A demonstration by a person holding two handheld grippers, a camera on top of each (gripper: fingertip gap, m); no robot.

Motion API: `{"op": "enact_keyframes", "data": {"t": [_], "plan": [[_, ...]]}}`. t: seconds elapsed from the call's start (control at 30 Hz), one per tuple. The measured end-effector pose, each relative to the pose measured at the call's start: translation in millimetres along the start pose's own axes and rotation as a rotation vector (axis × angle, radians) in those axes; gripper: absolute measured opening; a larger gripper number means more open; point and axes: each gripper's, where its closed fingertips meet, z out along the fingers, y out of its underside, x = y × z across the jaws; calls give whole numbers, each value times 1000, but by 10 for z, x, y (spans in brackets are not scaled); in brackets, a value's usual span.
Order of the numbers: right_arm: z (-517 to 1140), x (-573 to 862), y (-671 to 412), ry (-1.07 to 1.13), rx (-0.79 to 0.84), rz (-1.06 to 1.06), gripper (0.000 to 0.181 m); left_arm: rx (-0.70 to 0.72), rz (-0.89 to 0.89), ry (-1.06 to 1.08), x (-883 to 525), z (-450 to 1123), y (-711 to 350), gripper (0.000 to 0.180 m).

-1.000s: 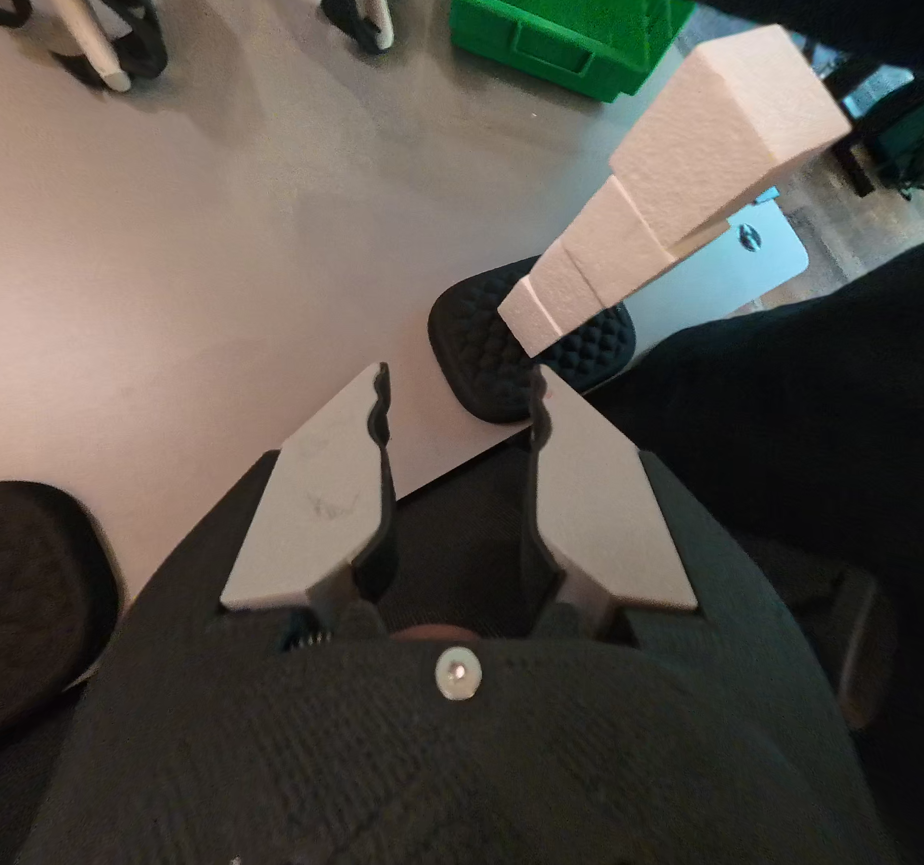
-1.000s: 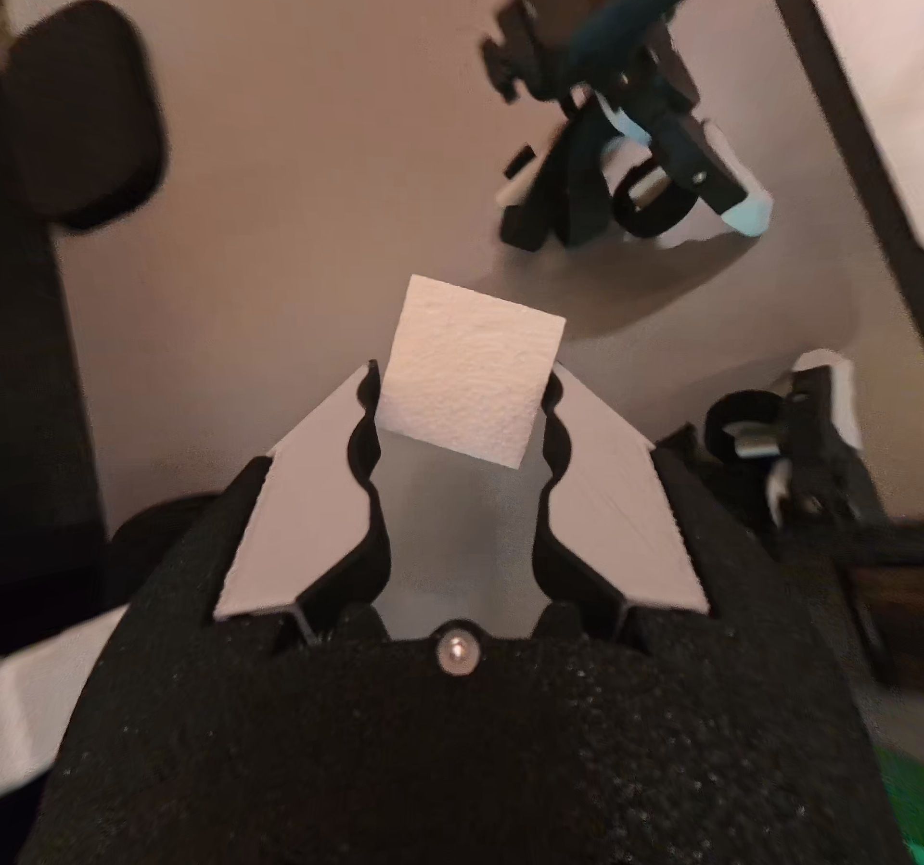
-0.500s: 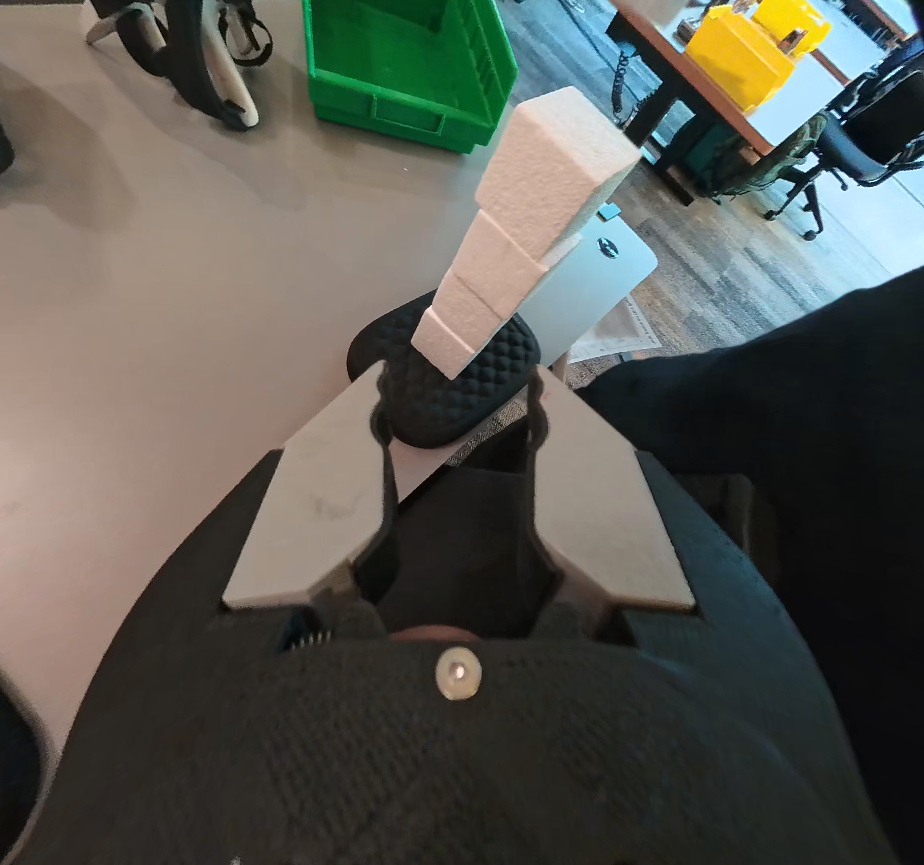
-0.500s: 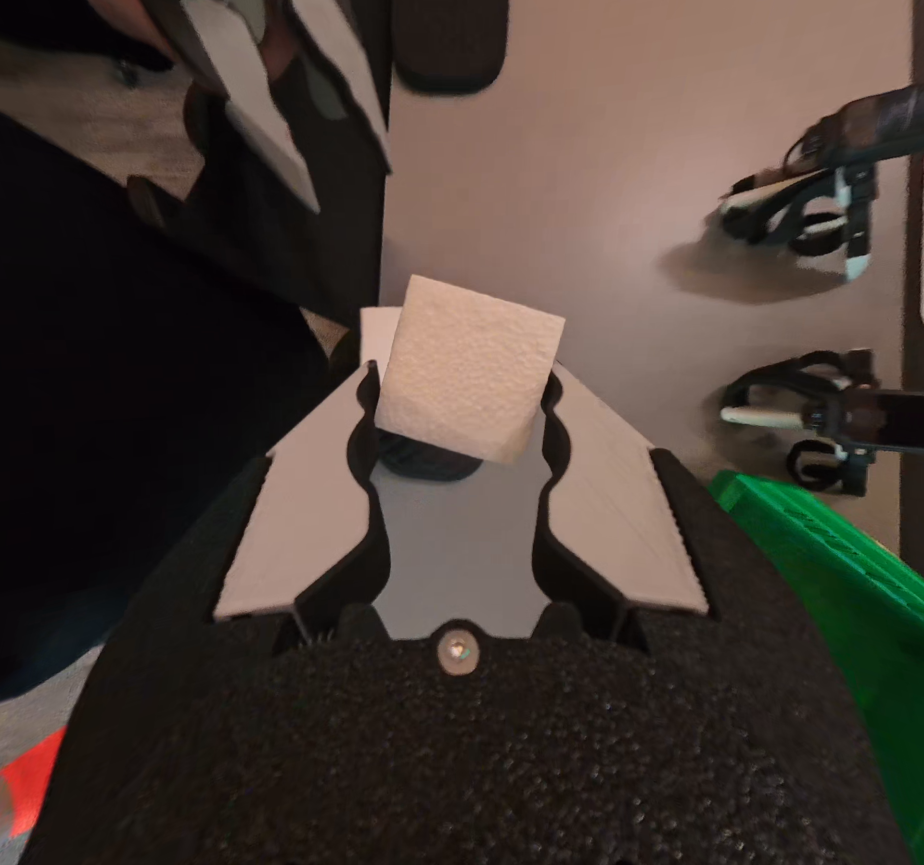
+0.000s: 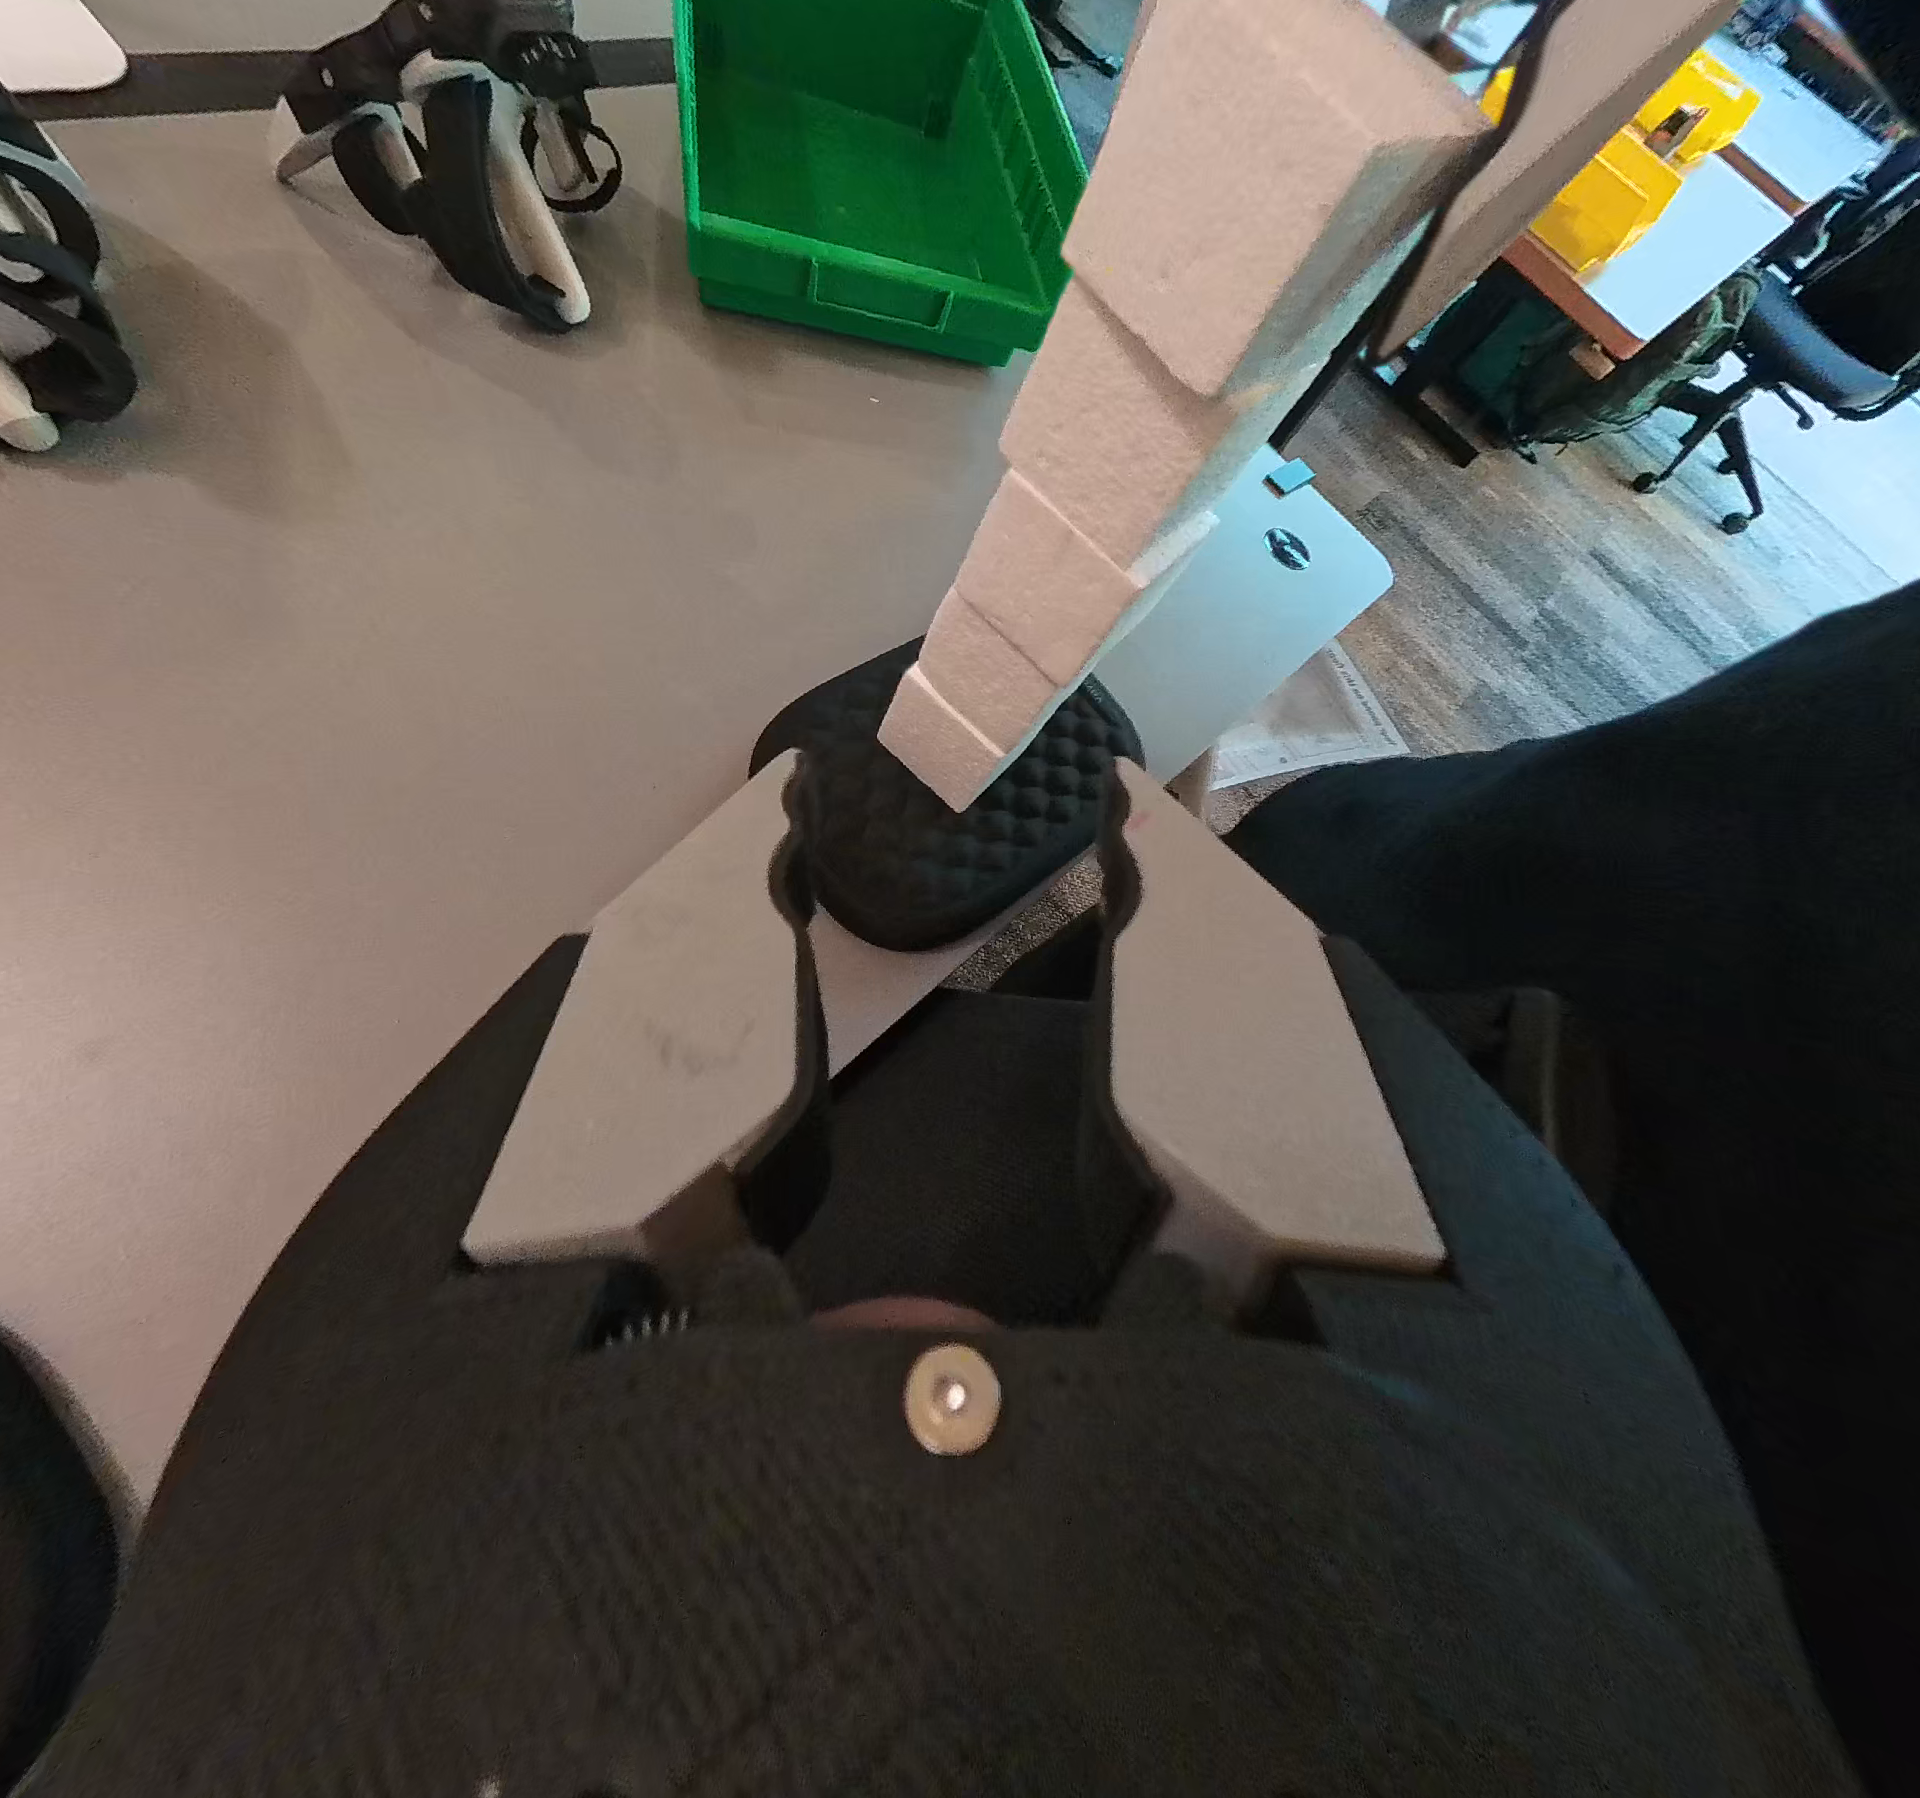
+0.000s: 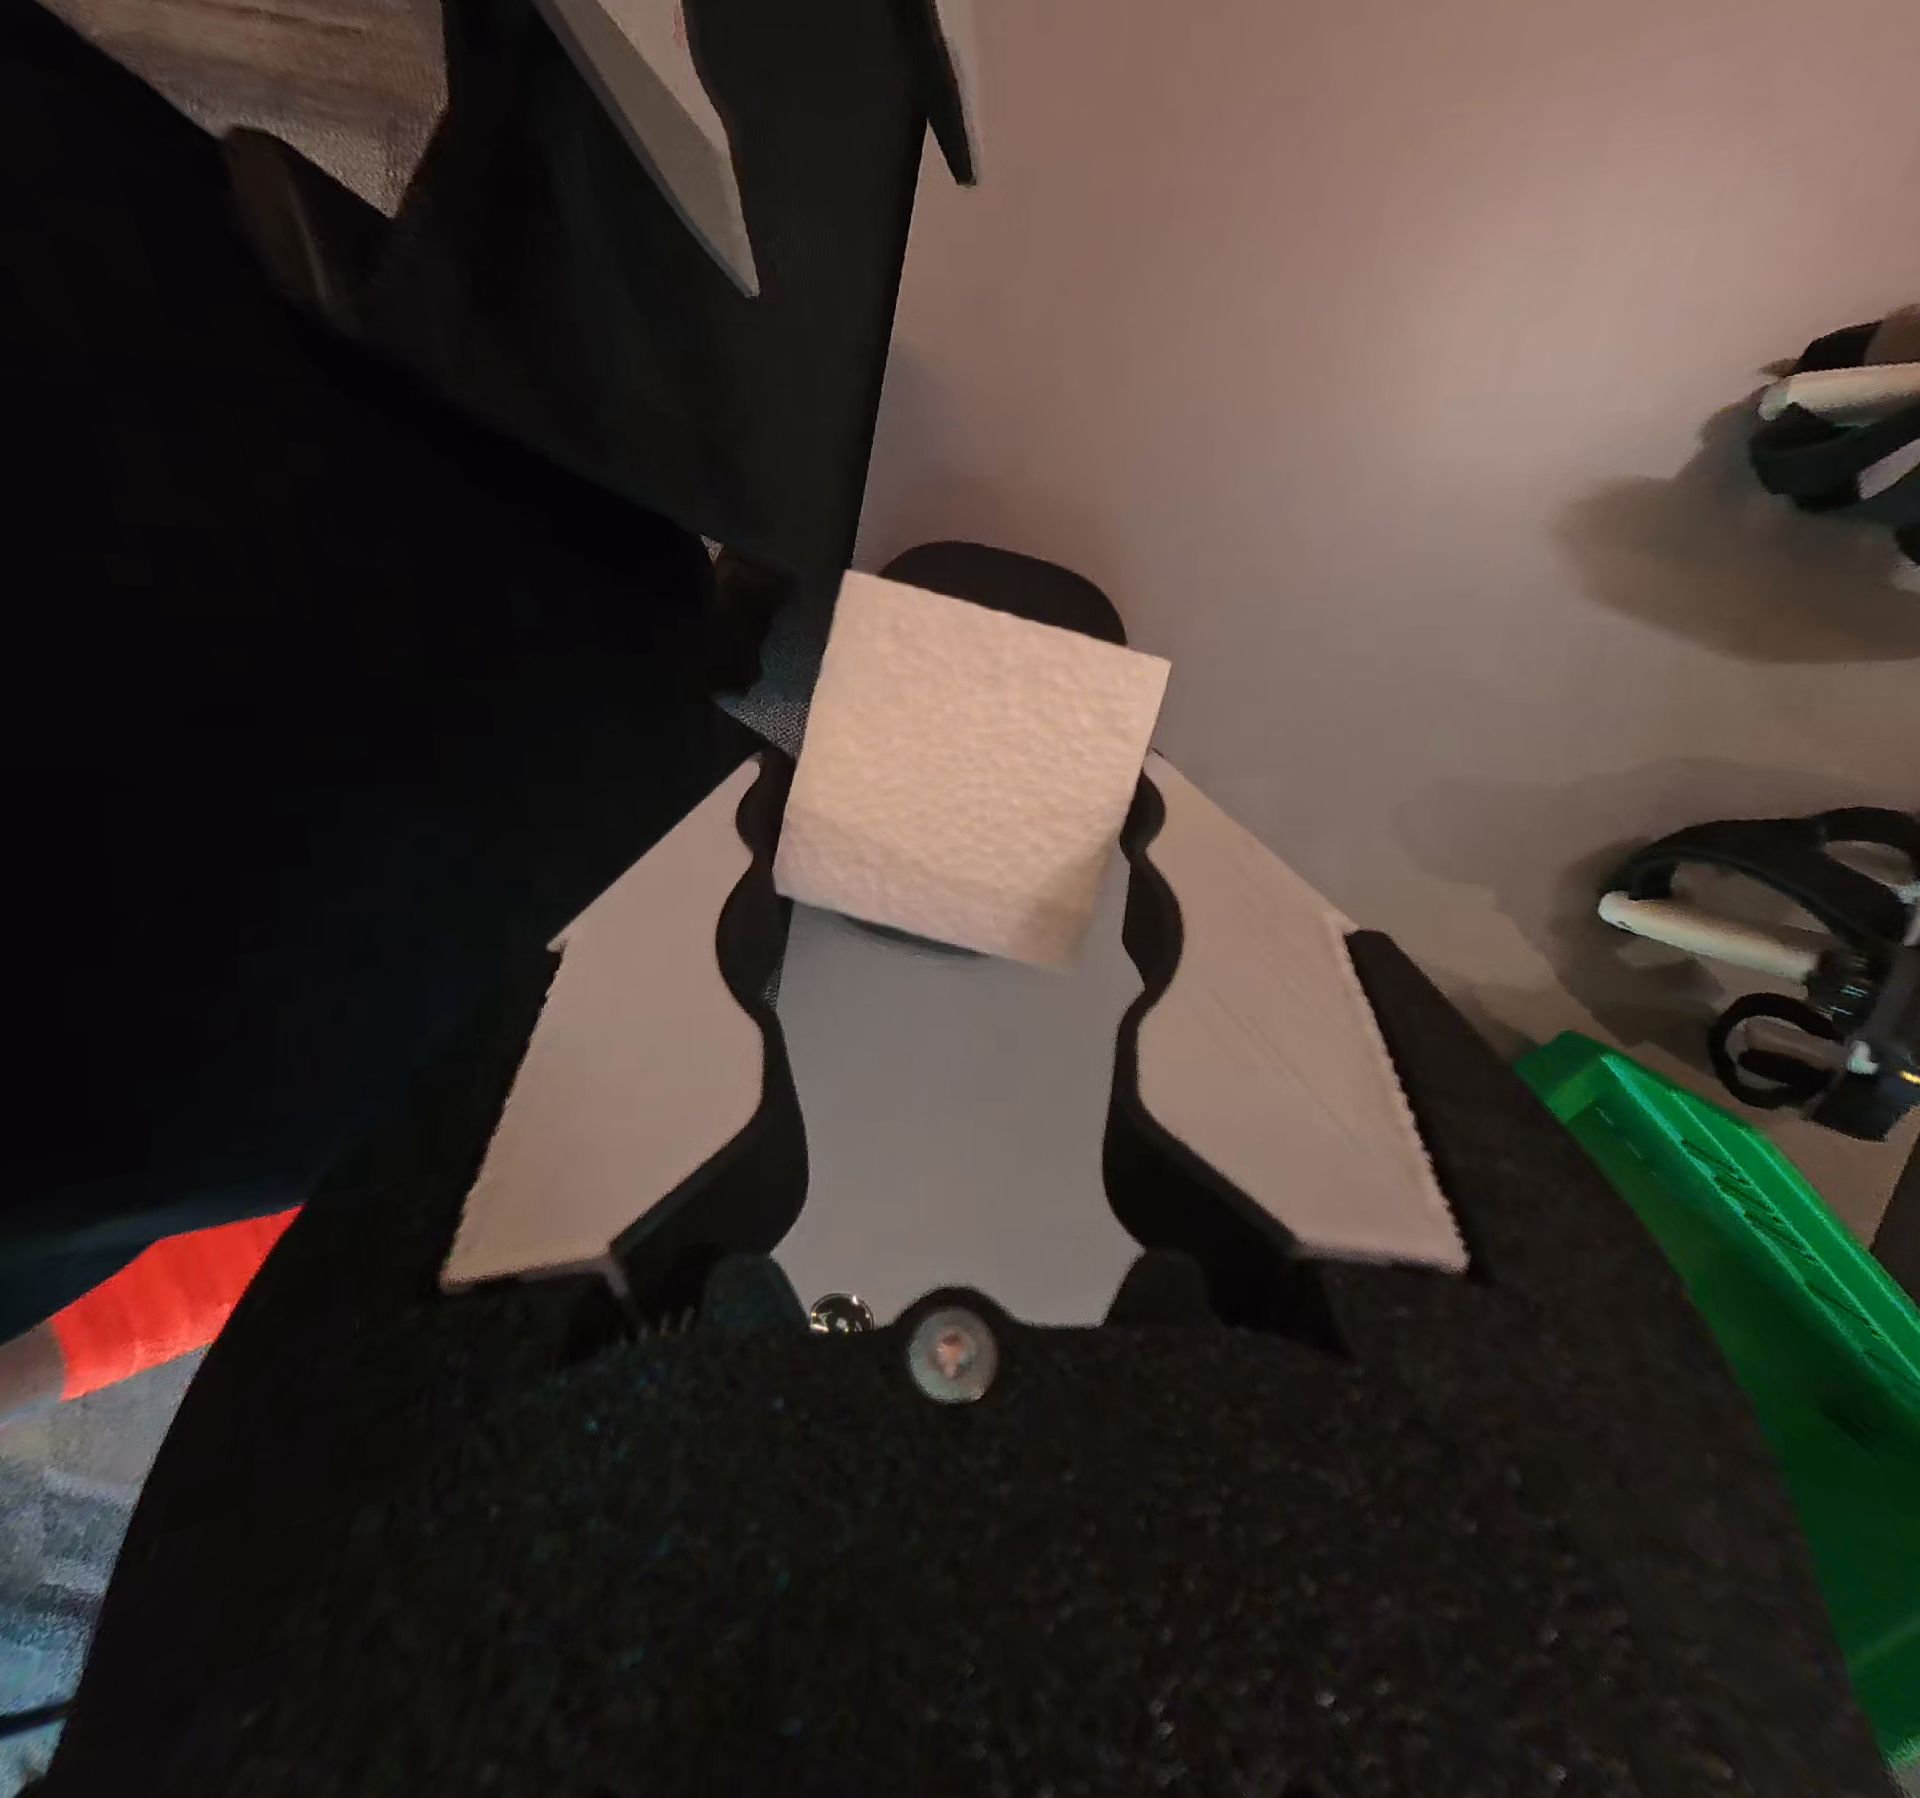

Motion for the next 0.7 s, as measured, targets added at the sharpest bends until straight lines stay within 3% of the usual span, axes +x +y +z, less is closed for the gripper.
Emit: {"op": "enact_keyframes", "data": {"t": [0.43,0.7], "plan": [[5,46,-4,0,36,-14,71,-13,-8,-39,-38,7,20,53],[-571,158,-214,225,197,-59,76,-13,-10,-26,-31,13,16,53]]}}
